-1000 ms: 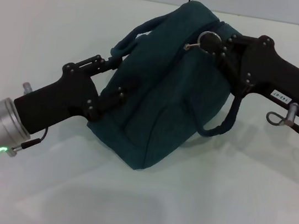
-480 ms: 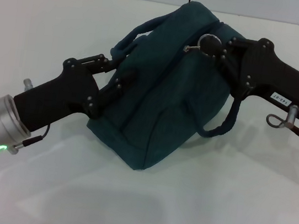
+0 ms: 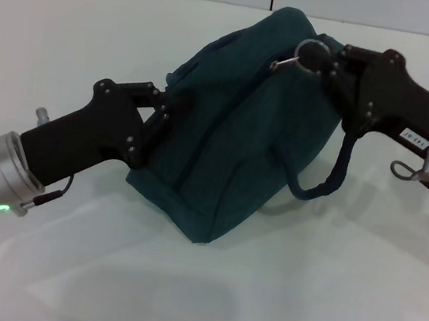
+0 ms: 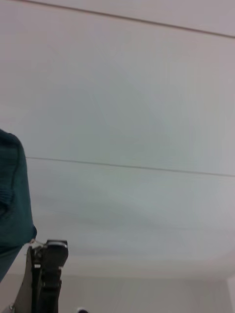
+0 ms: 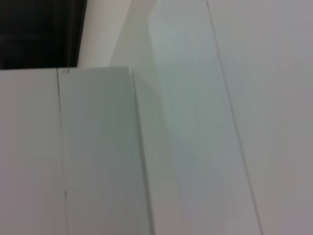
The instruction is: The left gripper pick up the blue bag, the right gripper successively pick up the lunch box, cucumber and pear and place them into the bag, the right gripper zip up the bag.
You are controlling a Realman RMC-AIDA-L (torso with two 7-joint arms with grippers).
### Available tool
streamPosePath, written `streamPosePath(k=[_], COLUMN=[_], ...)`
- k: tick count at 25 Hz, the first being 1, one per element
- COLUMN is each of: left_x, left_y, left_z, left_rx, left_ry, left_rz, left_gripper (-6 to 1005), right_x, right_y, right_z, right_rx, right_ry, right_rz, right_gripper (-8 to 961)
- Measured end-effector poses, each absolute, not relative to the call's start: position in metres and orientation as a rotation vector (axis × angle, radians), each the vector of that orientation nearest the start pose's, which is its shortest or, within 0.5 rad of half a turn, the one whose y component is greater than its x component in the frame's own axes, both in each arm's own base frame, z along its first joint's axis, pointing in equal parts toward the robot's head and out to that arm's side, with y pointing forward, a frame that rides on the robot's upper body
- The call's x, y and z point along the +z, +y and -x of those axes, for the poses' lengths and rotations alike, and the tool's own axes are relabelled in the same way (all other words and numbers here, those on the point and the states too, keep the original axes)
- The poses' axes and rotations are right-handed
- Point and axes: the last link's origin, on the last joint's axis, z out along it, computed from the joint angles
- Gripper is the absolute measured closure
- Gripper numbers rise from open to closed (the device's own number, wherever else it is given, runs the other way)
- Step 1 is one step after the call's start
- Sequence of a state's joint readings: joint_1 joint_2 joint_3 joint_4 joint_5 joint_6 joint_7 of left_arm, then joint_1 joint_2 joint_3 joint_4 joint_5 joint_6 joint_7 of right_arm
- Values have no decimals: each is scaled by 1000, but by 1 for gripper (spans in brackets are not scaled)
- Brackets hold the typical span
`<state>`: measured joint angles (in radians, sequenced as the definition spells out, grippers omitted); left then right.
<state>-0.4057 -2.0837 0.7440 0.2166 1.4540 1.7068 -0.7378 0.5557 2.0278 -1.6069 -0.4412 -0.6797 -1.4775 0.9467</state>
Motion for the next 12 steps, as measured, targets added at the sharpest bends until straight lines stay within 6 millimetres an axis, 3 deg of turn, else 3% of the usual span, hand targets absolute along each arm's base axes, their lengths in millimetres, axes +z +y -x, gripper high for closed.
streamPosePath(k=[4, 12], left_x=[-16, -12], left_y=[270, 266], left_z=[271, 275], left_rx=[-1238, -1211], left_ry=[-294, -271], left_rz=[2302, 2337], left_gripper=[930, 946], right_x=[-22, -17], right_y=[339, 344], right_z=[-178, -183], right_rx=[1430, 1423], right_ry=[292, 326], right_rz=[2393, 2345], right_gripper=[937, 937])
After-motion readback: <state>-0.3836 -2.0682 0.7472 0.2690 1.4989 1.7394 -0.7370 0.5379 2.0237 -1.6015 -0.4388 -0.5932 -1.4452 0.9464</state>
